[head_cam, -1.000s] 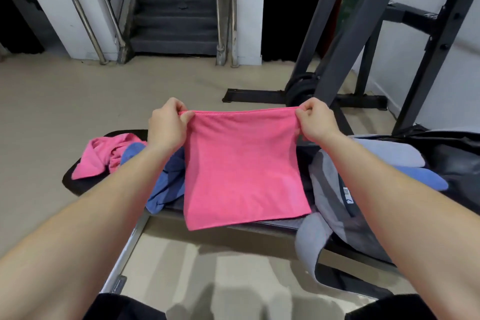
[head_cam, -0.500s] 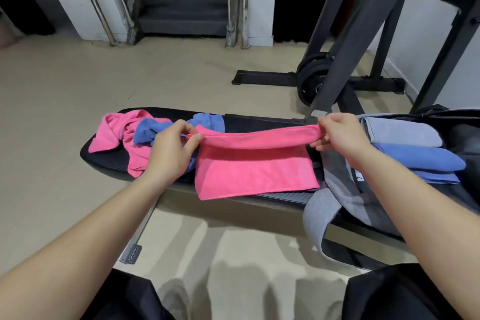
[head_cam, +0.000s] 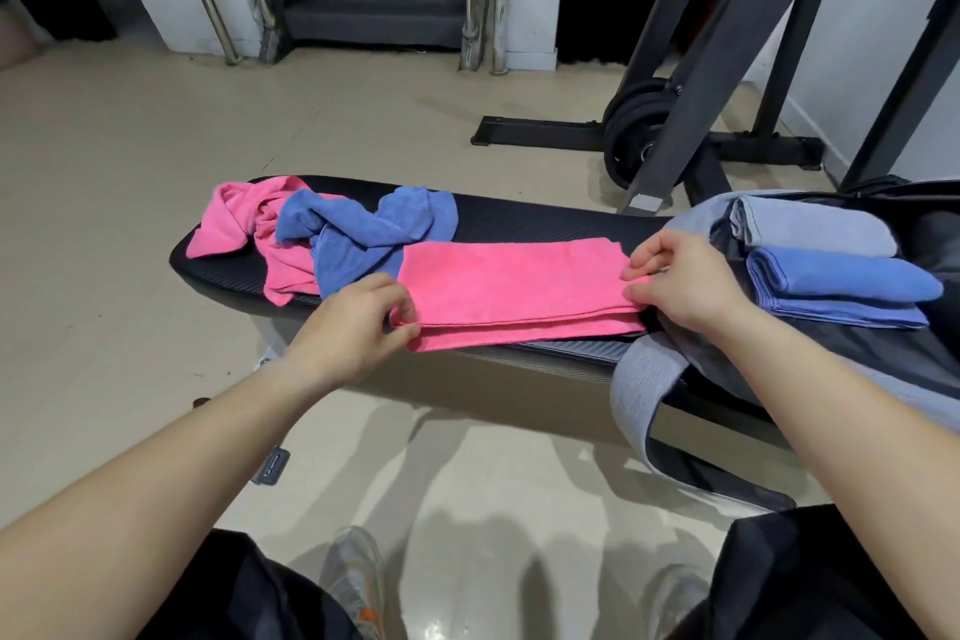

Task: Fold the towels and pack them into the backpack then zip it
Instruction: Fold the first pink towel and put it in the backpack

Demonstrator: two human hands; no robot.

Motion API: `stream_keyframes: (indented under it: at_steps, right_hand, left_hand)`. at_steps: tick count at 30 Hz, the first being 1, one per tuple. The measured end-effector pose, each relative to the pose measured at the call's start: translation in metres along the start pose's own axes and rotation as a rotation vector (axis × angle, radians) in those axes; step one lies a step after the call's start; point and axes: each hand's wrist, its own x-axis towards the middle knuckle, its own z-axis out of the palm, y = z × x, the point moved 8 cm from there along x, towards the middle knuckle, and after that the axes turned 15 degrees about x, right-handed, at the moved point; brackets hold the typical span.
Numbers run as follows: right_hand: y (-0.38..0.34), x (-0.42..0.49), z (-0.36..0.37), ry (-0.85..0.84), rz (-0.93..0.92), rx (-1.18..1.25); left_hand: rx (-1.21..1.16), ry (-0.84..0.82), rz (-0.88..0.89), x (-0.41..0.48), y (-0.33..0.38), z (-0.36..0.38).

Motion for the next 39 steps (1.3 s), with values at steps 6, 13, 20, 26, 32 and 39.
stream_keyframes:
  at_steps: [6, 13, 20, 26, 32, 39]
  right_hand:
    - [-0.008, 0.001, 0.008, -0.063, -0.110, -0.155]
    - [-0.012, -0.002, 0.003, -0.094, -0.142, -0.168]
    - [-0.008, -0.003, 0.006, -0.140, -0.114, -0.182]
    - [-0.017, -0.005, 0.001, -0.134, -0.152, -0.164]
    - [-0.010, -0.011, 0.011, -0.272, -0.085, -0.279]
    - [-0.009, -0.014, 0.026, -0.383, -0.069, -0.655]
  left_hand:
    - [0.113, -0.022, 0.006, -0.004, 0.006, 0.009]
    - [0.253, 0.102, 0.095, -0.005, 0.024, 0.001]
    - [0.445, 0.025, 0.200, -0.001, 0.031, 0.017]
    - [0.477, 0.021, 0.224, 0.002, 0.034, 0.019]
    - [0.485, -0.008, 0.205, 0.003, 0.032, 0.022]
    - [0.319, -0.053, -0.041, 0.008, 0.022, 0.013]
